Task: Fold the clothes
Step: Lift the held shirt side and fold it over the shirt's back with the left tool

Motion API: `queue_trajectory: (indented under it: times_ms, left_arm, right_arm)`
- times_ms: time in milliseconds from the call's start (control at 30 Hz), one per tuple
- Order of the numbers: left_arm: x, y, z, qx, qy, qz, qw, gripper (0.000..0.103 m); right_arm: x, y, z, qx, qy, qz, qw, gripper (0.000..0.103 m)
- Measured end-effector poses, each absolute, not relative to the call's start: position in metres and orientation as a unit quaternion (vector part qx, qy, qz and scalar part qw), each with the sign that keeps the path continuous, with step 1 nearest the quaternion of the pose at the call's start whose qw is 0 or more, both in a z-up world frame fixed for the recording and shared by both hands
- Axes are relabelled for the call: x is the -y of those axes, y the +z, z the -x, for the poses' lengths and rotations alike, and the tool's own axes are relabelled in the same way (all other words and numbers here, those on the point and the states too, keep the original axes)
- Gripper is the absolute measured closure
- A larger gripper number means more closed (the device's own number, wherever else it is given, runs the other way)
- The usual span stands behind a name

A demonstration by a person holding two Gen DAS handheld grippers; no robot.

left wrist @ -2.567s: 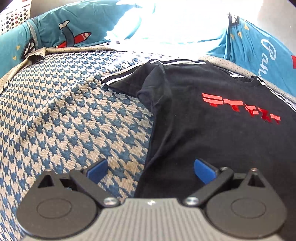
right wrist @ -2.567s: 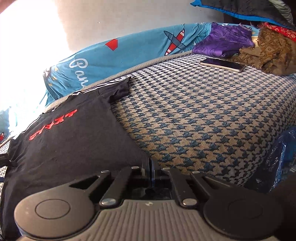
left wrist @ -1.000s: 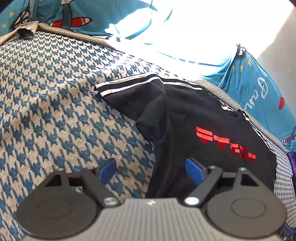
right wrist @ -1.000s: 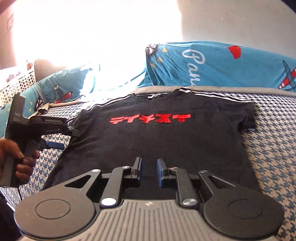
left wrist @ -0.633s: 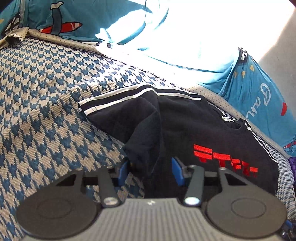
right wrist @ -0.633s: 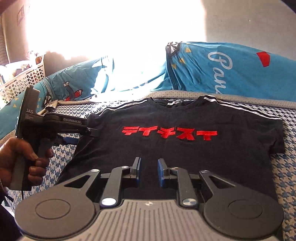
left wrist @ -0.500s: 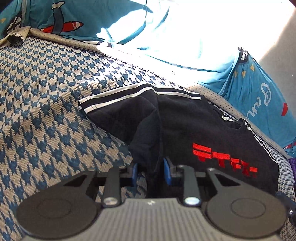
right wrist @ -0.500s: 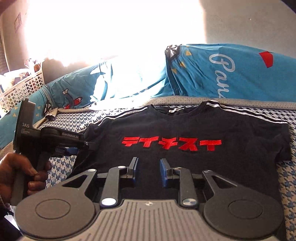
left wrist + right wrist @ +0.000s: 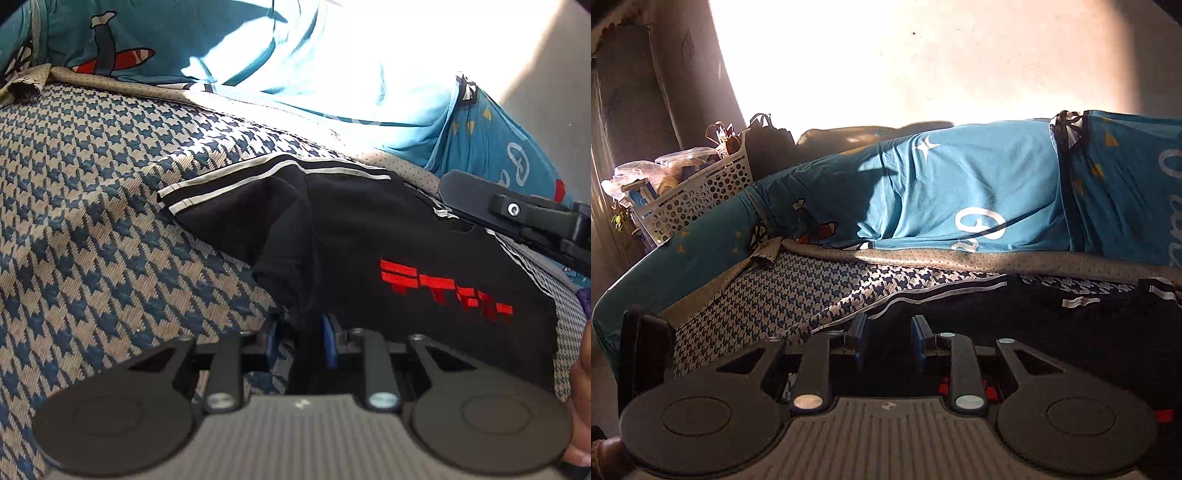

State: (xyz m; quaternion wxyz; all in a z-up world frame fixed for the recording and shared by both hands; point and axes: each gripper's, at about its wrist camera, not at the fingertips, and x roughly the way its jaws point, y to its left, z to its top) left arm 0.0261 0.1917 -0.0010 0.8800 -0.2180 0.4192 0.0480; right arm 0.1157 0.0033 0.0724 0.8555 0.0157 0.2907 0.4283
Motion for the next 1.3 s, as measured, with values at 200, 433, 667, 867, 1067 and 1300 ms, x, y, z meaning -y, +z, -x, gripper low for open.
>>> queue_trajectory:
  times_ms: [200,433,667,867,1067,1300]
  left_arm:
    - [-0.203,-0.001,-0.023,-0.422,0.053,0.226,0.876,0.080]
    - [-0.204,0.000,-0.019,-0.427,0.059,0.216,0.876,0.079]
    - [-0.202,0.000,-0.017,-0.430,0.060,0.207,0.877,0.079]
    - [-0.199,0.002,-0.015,-0.431,0.052,0.205,0.877,0.079]
    - [-0.200,0.014,-0.014,-0.413,0.010,0.248,0.877,0.074]
    - [-0.150,0.029,-0.008,-0.414,-0.140,0.270,0.858,0.059]
  right_arm:
    - [-0.041,0.052,-0.121,-0.310,0.448,0.003,0.838,0.078]
    - [-0.065,0.034,-0.120,-0.314,0.448,0.037,0.836,0.070]
    - [-0.090,0.021,-0.113,-0.291,0.446,0.089,0.842,0.063]
    - [-0.100,0.009,-0.111,-0.275,0.428,0.130,0.851,0.087]
    - [-0.077,0.024,-0.119,-0.267,0.401,0.068,0.874,0.096]
    - [0.035,0.072,-0.107,-0.244,0.320,-0.071,0.913,0.097]
